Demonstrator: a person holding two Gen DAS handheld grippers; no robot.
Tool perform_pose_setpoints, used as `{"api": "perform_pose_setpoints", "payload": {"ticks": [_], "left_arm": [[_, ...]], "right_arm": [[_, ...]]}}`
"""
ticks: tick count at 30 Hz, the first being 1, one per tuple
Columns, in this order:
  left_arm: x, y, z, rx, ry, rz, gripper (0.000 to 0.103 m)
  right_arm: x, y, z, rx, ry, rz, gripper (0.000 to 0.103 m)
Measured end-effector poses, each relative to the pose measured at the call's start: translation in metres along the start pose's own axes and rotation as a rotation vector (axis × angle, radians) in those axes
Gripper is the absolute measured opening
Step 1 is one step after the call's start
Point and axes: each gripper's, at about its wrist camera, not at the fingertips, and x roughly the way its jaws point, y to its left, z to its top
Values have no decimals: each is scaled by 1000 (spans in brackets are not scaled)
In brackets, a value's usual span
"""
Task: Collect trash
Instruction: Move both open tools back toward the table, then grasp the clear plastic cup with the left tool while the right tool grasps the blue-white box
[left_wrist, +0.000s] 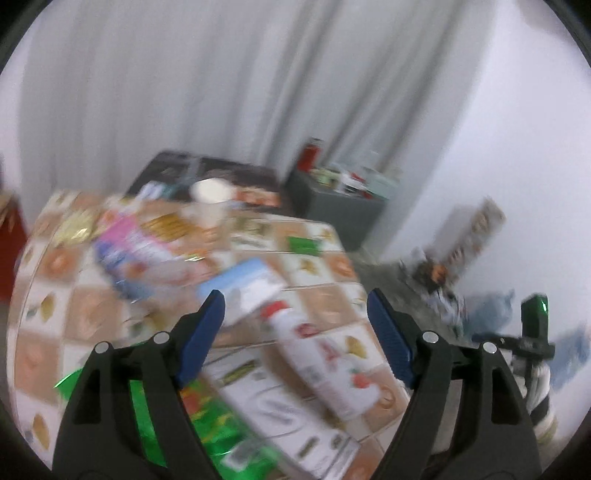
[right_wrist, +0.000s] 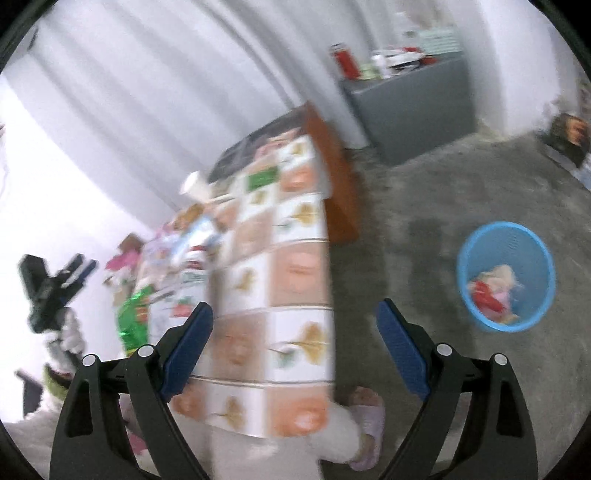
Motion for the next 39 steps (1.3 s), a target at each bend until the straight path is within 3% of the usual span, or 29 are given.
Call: {"api": "perform_pose_setpoints", "payload": {"ticks": [6,9,13,17,21,25,33,39], "left_arm": [[5,106,18,-368,33,-33,73],[26,133,23,-450,77,-55,73],[78,168,27,-613,212,-80,67],[120,193,28,-741,326,-48,62],[149,212,27,-800,390,-4,59],[167,218,23,-805,437,-11,54],[169,210,13,-747,482,-12,23],[160,204,8,-684,469,-12,8]], "right_arm": [[53,69,33,-44,95,111,87],[86,95,45,-40,152,152,87],[128,122,56,-33,215,160,87],[165,136,60,3,277,192,87],[187,145,58,0,312,189,87],[195,142,58,2,328,176,87],[193,140,59,3,323,163,87],[189,143,57,-9,312,159,87]]}}
